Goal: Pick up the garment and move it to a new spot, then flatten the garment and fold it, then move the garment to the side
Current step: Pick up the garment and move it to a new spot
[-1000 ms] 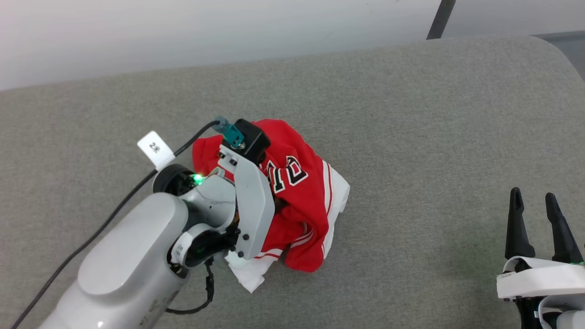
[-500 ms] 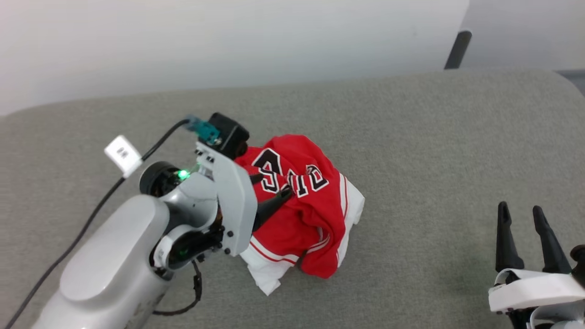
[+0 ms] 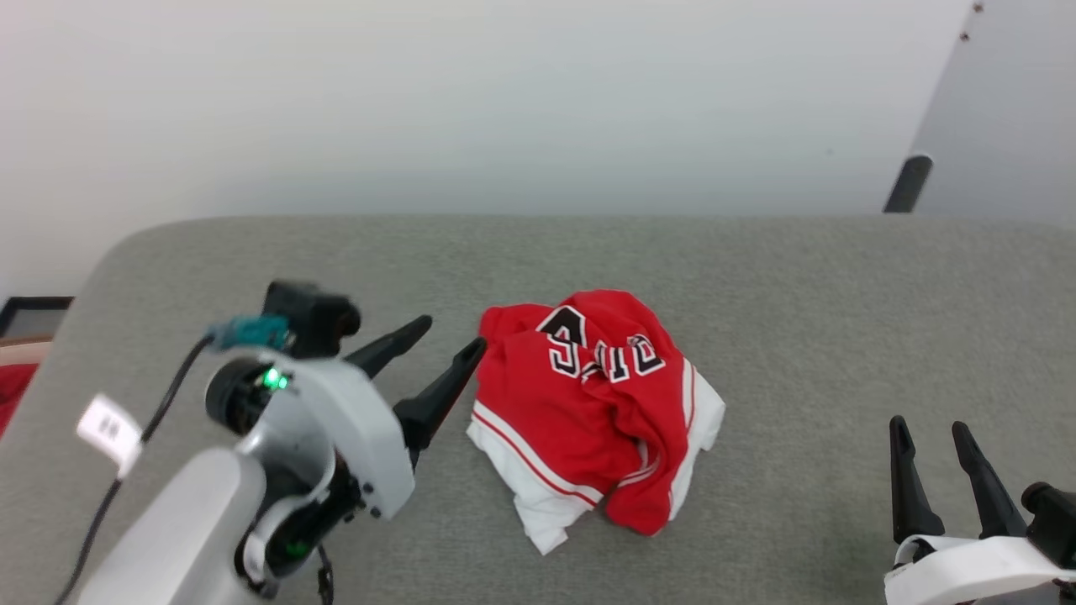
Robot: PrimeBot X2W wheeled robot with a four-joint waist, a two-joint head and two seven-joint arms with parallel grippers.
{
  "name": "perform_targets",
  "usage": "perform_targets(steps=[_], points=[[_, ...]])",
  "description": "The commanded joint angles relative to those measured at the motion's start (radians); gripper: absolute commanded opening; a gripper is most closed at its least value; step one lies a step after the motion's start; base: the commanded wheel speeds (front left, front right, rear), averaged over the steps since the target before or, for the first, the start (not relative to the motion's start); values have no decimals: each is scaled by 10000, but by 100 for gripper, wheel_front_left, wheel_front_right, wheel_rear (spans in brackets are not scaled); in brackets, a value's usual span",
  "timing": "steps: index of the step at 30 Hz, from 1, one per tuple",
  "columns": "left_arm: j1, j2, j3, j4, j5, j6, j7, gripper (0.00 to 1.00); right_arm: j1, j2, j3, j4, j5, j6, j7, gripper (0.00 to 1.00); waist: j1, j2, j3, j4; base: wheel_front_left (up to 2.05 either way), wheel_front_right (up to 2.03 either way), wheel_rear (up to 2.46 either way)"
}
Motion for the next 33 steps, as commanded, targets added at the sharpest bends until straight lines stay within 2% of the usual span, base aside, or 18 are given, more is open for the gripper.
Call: perform_targets(steps=[1, 10, 20, 25, 33], points=[[358, -7, 123, -94, 60, 38, -345, 100, 147, 1, 0, -38, 18, 4, 7, 100, 0, 0, -346, 391, 0, 0, 0], [1867, 238, 572, -180, 881, 278, -2769, 100, 483, -11, -48, -139, 64, 4, 110, 100, 0, 0, -630, 974, 0, 0, 0], [3109, 318, 1255, 540, 1349, 646, -5137, 100, 759, -16, -261, 22, -23, 4, -312, 100, 0, 0, -795, 1041, 0, 0, 0], [3498, 243, 1668, 903, 1458, 726, -5787, 100, 901, -1, -479, 176, -12, 4, -474, 100, 0, 0, -811, 871, 0, 0, 0], [3942, -55, 2452, 1190, 2008, 481, -6043, 100, 1070, 8, -726, 348, -9, 4, -622, 100, 0, 0, -786, 596, 0, 0, 0]])
